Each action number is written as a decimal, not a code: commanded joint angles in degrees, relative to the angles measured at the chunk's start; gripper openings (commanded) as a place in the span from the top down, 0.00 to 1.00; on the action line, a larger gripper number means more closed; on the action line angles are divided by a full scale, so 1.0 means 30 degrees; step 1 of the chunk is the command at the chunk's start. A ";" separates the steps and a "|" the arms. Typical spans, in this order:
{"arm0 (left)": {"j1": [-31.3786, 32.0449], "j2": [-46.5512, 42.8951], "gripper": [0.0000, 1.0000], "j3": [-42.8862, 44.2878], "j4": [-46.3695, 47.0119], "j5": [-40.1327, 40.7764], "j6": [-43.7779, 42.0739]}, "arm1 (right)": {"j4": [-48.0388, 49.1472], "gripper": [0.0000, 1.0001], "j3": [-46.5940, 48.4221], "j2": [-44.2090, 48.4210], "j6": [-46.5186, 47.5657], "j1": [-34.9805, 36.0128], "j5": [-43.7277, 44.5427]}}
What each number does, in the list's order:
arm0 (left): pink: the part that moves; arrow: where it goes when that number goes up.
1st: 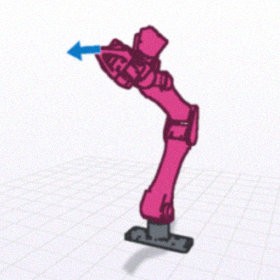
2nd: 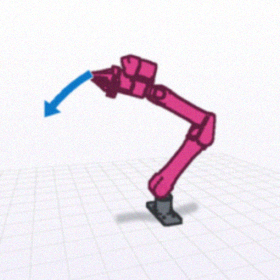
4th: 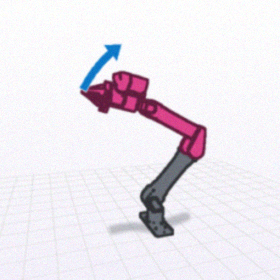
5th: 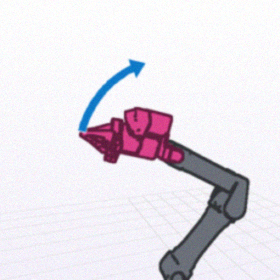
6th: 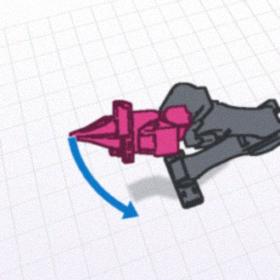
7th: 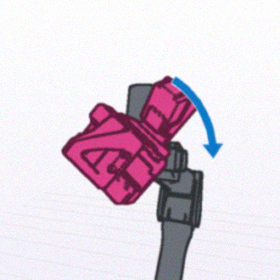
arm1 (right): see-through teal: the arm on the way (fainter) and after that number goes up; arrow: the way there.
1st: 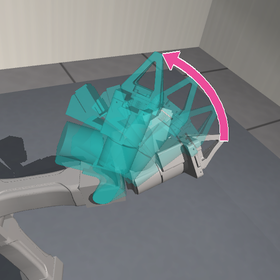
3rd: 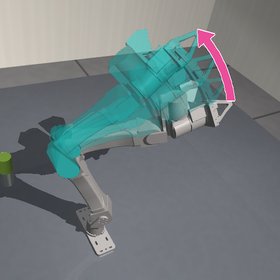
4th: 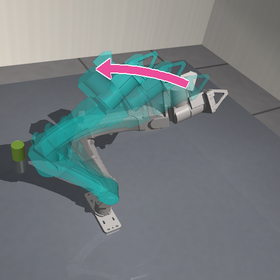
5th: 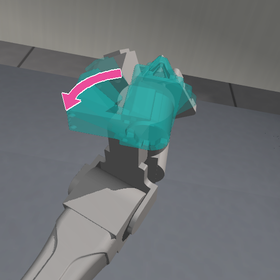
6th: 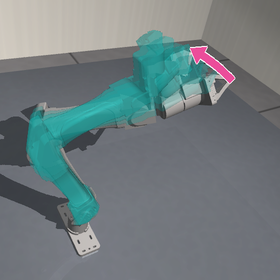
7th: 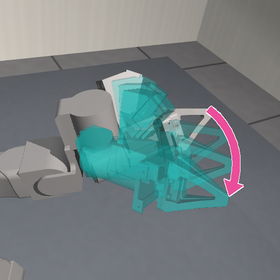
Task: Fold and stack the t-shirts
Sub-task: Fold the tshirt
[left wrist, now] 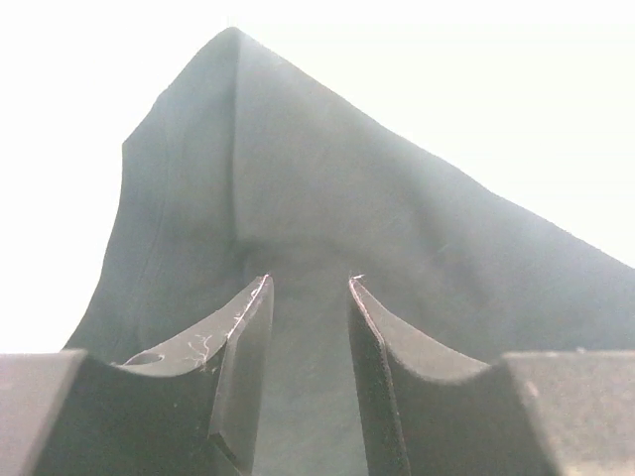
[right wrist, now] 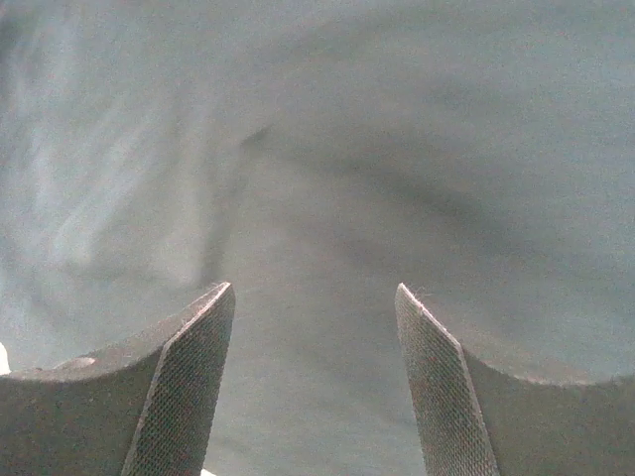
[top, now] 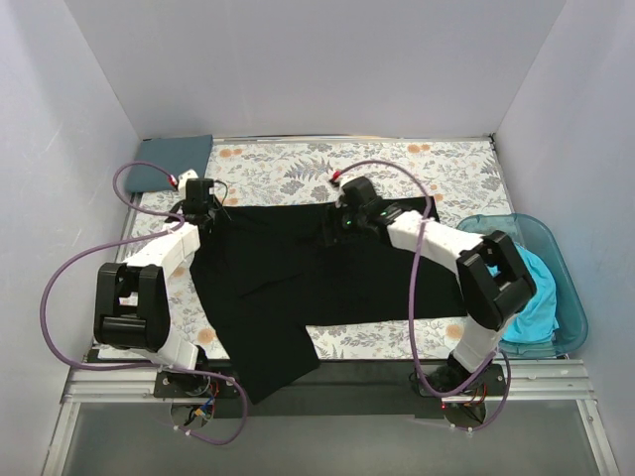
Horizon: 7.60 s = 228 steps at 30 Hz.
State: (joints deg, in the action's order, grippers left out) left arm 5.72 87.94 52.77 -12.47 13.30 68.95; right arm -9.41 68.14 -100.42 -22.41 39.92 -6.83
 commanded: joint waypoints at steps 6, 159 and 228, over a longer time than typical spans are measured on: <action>-0.0089 0.2908 0.66 0.3672 0.0289 0.0753 0.1128 | -0.1170 0.41 0.0753 0.1717 0.2637 -0.6681 0.2189; -0.0059 -0.3947 0.53 -0.4466 -0.4311 0.1865 0.4674 | -0.6971 0.37 -0.7244 1.1941 0.3897 -0.6305 0.4737; -0.3751 -0.5173 1.00 -0.5462 -0.6742 0.2481 0.4556 | -0.8172 0.57 -1.1111 0.7840 -0.1200 -0.6451 0.7725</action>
State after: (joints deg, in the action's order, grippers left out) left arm -5.45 74.35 36.84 -32.58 20.16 83.31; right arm -36.84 37.93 -75.18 -24.12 20.97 16.53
